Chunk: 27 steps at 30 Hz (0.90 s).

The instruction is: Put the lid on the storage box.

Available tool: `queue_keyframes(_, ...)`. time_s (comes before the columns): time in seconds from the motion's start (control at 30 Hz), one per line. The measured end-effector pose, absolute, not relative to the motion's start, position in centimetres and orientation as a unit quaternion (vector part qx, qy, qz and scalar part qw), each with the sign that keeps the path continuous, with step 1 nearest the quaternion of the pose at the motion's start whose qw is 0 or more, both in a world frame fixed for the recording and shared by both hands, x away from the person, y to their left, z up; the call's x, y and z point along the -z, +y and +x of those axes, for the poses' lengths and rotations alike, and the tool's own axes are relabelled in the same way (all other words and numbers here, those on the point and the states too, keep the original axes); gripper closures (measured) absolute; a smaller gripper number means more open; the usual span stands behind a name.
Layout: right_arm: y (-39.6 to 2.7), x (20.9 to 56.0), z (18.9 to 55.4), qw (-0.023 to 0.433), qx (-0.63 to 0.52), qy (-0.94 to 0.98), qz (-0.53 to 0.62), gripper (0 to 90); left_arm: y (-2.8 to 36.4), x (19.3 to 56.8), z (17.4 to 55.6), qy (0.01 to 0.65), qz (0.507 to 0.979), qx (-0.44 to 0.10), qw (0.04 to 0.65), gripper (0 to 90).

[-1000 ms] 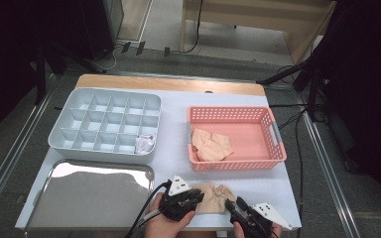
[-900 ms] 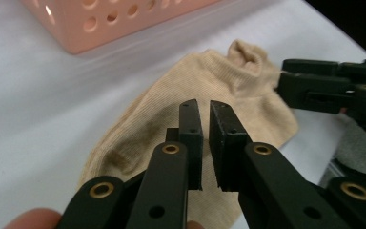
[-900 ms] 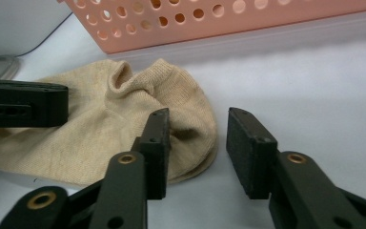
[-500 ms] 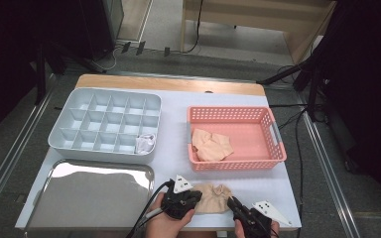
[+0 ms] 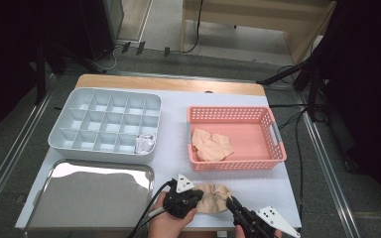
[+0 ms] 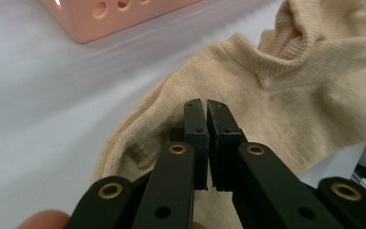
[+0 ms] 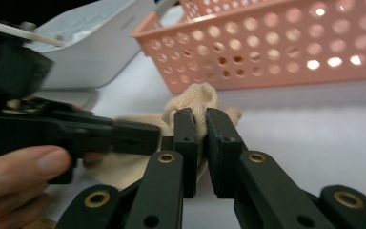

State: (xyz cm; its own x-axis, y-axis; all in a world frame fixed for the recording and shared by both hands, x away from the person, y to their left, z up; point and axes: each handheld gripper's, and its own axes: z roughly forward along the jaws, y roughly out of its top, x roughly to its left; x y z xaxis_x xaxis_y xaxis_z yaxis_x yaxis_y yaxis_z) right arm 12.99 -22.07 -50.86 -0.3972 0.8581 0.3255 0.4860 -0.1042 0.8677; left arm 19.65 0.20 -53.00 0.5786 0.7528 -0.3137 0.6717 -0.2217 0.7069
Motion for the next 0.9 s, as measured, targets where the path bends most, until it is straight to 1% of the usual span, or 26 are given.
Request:
queue_keyframes(0.13, -20.7, 50.1, 12.6, 0.182, -0.542, 0.653, 0.497, 84.3, 0.3, 53.0, 19.7, 0.456, 0.78, -0.038, 0.427, 87.7)
queue_keyframes(0.2, -20.0, 49.9, 12.5, 0.186, -0.541, 0.658, 0.49, 84.1, 0.5, 52.8, 19.7, 0.458, 0.774, -0.027, 0.436, 84.2)
queue_keyframes(0.23, -19.8, 49.9, 12.5, 0.19, -0.538, 0.659, 0.49, 84.1, 0.9, 52.4, 19.7, 0.457, 0.773, -0.026, 0.44, 84.1)
queue_keyframes(0.33, -19.0, 49.9, 12.5, 0.198, -0.529, 0.669, 0.483, 84.0, 2.9, 50.7, 19.1, 0.456, 0.754, -0.03, 0.472, 84.3)
queue_keyframes(0.43, -18.1, 49.8, 12.4, 0.207, -0.523, 0.677, 0.474, 83.6, 5.2, 49.7, 18.9, 0.464, 0.739, -0.036, 0.488, 84.5)
queue_keyframes(0.57, -15.8, 50.2, 12.6, 0.217, -0.503, 0.702, 0.454, 83.2, 7.4, 49.9, 19.0, 0.477, 0.728, -0.033, 0.49, 84.6)
queue_keyframes(0.67, -13.9, 51.1, 12.9, 0.218, -0.48, 0.725, 0.442, 82.4, 8.1, 50.3, 18.9, 0.483, 0.725, -0.031, 0.49, 84.4)
queue_keyframes(0.73, -12.9, 52.0, 13.2, 0.204, -0.47, 0.74, 0.436, 79.0, 8.2, 50.5, 18.8, 0.483, 0.725, -0.025, 0.491, 84.2)
queue_keyframes(0.8, -12.3, 52.5, 13.4, 0.18, -0.477, 0.75, 0.421, 70.5, 8.1, 50.5, 18.8, 0.483, 0.724, -0.023, 0.492, 83.9)
queue_keyframes(0.9, -13.0, 51.7, 13.0, 0.157, -0.511, 0.739, 0.41, 63.6, 8.4, 50.3, 18.8, 0.484, 0.718, -0.024, 0.499, 83.5)
